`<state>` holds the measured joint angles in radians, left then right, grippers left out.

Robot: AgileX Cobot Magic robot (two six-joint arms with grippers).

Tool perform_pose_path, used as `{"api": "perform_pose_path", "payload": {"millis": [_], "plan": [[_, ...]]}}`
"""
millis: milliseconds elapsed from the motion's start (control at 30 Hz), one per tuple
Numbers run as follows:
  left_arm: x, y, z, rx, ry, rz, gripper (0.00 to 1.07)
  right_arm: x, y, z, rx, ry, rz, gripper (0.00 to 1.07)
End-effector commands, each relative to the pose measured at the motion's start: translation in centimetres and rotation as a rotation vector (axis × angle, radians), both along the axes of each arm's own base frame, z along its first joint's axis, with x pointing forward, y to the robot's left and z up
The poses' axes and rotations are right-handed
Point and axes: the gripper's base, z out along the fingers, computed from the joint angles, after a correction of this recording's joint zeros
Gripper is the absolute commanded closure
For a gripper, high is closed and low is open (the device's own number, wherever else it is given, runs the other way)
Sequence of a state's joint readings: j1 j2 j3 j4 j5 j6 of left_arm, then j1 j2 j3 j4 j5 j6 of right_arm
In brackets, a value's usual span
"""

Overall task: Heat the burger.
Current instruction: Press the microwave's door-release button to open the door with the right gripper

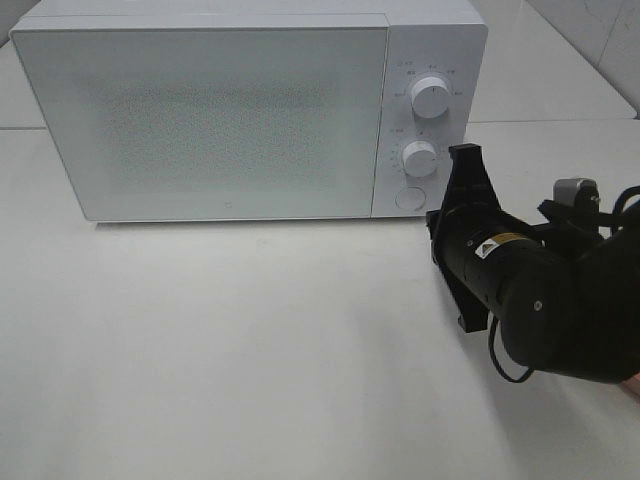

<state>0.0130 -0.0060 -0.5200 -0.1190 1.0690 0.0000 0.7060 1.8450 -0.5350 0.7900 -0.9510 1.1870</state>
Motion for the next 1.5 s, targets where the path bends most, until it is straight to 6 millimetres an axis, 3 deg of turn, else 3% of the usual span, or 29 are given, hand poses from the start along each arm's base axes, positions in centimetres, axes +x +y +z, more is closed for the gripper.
{"api": "perform_pose_path", "payload": {"millis": [33,533,1067,1300,1500], "plan": [[-0.3,0.0,0.0,-0.009,-0.020,-0.001,0.08,0.7,0.4,-0.3,0.020,0.002,-0.008,1.07],[-0.3,0.0,0.0,-0.009,-0.020,-0.001,0.08,4.6,1.3,-1.8,0.041,0.039,-0.035,1.07],[-0.3,0.0,0.0,-0.009,-0.020,-0.001,0.08,6.5,2.1,-2.9,0.051,0.030,-0.054,1.07],[-0.3,0.0,0.0,-0.009,-0.020,-0.001,0.08,7.1,1.0,-2.8,0.038,0.016,-0.083,1.07],[-0.3,0.0,0.0,-0.009,-0.020,-0.001,0.08,7.6,1.4,-3.2,0.042,0.027,-0.075,1.07]]}}
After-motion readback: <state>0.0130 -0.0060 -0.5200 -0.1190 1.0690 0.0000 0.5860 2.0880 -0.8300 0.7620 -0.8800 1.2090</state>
